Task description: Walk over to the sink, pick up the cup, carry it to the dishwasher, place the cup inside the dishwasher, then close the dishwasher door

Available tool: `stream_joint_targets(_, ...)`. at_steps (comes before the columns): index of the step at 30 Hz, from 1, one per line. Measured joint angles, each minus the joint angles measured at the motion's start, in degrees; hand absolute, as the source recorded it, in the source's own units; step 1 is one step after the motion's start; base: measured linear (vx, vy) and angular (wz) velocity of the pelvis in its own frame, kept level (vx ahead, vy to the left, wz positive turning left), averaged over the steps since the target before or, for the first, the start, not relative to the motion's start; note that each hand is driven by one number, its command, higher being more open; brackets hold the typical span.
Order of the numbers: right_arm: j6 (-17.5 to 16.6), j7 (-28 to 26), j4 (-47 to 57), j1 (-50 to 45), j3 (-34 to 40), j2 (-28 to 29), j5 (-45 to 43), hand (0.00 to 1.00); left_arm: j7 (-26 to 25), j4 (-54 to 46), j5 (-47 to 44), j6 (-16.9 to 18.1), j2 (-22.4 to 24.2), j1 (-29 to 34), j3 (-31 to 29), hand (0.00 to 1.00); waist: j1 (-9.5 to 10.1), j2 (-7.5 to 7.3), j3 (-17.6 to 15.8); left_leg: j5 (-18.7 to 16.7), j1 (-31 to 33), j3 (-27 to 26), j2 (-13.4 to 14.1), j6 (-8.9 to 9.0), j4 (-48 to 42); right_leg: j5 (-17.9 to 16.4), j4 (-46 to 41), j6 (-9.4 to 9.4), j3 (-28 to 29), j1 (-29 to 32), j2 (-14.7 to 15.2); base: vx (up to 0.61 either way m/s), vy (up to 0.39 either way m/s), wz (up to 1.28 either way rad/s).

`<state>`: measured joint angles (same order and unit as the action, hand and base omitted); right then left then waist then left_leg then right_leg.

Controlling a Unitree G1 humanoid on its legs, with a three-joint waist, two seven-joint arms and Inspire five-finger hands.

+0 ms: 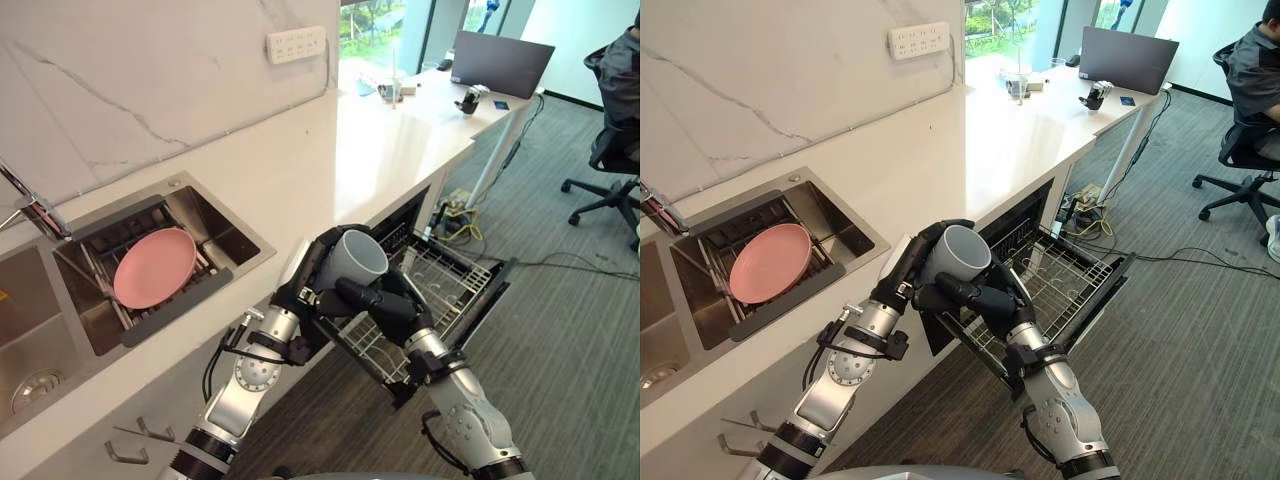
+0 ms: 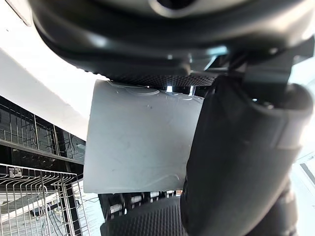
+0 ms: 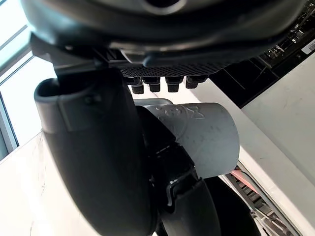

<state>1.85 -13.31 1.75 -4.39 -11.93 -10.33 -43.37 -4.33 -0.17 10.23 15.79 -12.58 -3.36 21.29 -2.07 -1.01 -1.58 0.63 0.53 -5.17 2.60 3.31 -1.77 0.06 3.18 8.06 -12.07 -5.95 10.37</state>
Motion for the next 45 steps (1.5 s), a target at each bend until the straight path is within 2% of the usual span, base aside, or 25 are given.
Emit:
stream_joint_targets(3,0.0,1.4,0.1,0.6,-0.9,-0.1,-0.3,1.00,-0.5,0.0,0.0,0.0,0.0,0.0,0.2,0.00,0.14,-0.01,0.0,0.0,0.0,0.1,0.0,0.03,0.0,0.0,0.1,-0.01,-0.2,-0.2,0.0,0.00,0.000,0.00)
stream_joint_targets(4,0.0,1.9,0.1,1.1,-1.4,-0.1,-0.3,0.00,-0.6,0.0,0.0,0.0,0.0,0.0,0.2,0.00,0.14,0.00,0.0,0.0,-0.1,0.2,0.0,0.04,0.0,0.0,0.2,-0.01,-0.3,-0.3,0.0,0.00,0.000,0.00)
stream_joint_targets(14,-0.4,6.9,0.2,2.8,-3.3,-0.6,-0.2,0.00,-0.6,-0.4,0.0,0.0,-0.2,0.0,0.6,0.00,1.31,-0.03,0.1,0.1,-0.4,1.1,0.0,0.17,0.1,0.2,1.0,-0.30,-1.2,-1.3,-0.3,-0.01,-0.005,0.03)
stream_joint_targets(18,-2.8,7.3,0.2,3.2,-4.4,-0.8,-0.2,0.00,-0.8,-1.4,-0.2,0.0,-0.2,0.0,0.4,0.00,1.30,-0.05,0.2,0.4,-0.4,1.3,0.2,0.39,0.4,0.4,1.4,-0.54,-1.3,-1.4,-0.5,0.00,0.000,0.00)
stream_joint_targets(23,-3.4,8.2,0.3,3.3,-5.1,-0.8,-0.3,0.00,-0.8,-1.4,-0.6,0.0,-0.3,0.2,0.4,0.00,1.30,-0.06,0.5,1.0,-0.9,1.5,0.4,0.58,1.4,0.4,1.6,-0.58,-1.5,-1.7,-0.8,0.00,-0.004,0.01)
stream_joint_targets(24,-3.4,8.6,0.3,3.3,-5.4,-0.8,-0.3,0.00,-1.0,-1.4,-0.8,0.0,-0.4,0.4,0.4,1.00,1.28,-0.06,0.5,1.0,-1.0,1.5,0.4,0.58,1.5,0.4,1.6,-0.58,-1.5,-1.8,-0.8,-0.03,-0.009,0.01)
stream_joint_targets(30,-5.3,13.4,0.7,3.3,-7.2,0.2,-0.3,0.00,-2.1,-2.2,-2.6,0.1,-0.1,1.9,0.9,1.00,1.32,-0.05,0.6,1.2,-1.2,1.4,0.4,0.54,1.6,0.5,1.7,-0.64,-1.6,-1.9,-0.9,-0.03,-0.004,0.00)
stream_joint_targets(35,-8.4,18.9,1.0,3.7,-6.7,2.7,0.3,0.00,-2.7,-2.2,-4.6,0.1,0.5,2.3,2.9,1.00,1.41,-0.06,0.6,1.2,-1.4,1.3,0.3,0.54,1.7,0.5,1.7,-0.65,-1.4,-1.8,-0.9,0.00,0.000,0.00)
stream_joint_targets(40,-10.6,23.7,1.0,4.2,-3.0,3.9,4.5,0.00,-2.0,-3.6,-5.2,1.1,1.0,3.0,5.4,1.00,1.86,-0.09,0.6,1.2,-1.4,1.2,0.2,0.54,1.9,0.5,1.7,-0.65,-1.1,-1.6,-0.9,0.00,-0.001,-0.01)
stream_joint_targets(45,-12.4,28.1,1.0,4.3,1.2,4.1,5.7,0.00,-1.9,-8.7,-5.5,4.4,2.1,4.0,5.4,1.00,2.89,-0.12,0.6,1.2,-1.3,1.1,0.1,0.54,2.2,0.5,1.6,-0.65,-1.0,-1.3,-0.9,0.00,-0.001,-0.01)
